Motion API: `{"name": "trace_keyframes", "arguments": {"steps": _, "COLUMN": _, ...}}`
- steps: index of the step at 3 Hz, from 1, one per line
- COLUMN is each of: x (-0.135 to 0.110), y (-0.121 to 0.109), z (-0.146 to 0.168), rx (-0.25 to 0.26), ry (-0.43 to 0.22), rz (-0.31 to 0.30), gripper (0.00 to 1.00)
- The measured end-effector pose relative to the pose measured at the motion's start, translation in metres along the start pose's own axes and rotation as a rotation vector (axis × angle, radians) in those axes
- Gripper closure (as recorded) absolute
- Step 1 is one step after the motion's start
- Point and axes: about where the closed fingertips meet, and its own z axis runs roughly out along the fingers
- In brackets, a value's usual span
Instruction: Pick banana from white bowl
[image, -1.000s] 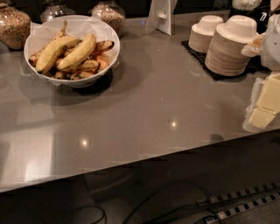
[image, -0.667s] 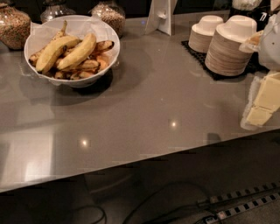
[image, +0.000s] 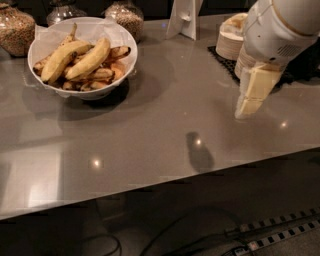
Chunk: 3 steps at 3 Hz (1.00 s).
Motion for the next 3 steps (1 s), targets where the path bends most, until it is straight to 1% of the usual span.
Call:
{"name": "trace_keyframes", "arguments": {"steps": 1, "x": -0.042, "y": -0.037, "z": 0.019, "rx": 0.026, "ry": -0.092, "rz": -0.181, "gripper": 0.0}}
{"name": "trace_keyframes", "arguments": {"steps": 2, "x": -0.101, "y": -0.067, "z": 0.04, "rx": 0.021, "ry": -0.22, "rz": -0.333, "gripper": 0.0}}
{"name": "trace_keyframes", "arguments": {"steps": 3, "x": -0.101, "y": -0.067, "z": 0.04, "rx": 0.021, "ry": -0.22, "rz": -0.333, "gripper": 0.0}}
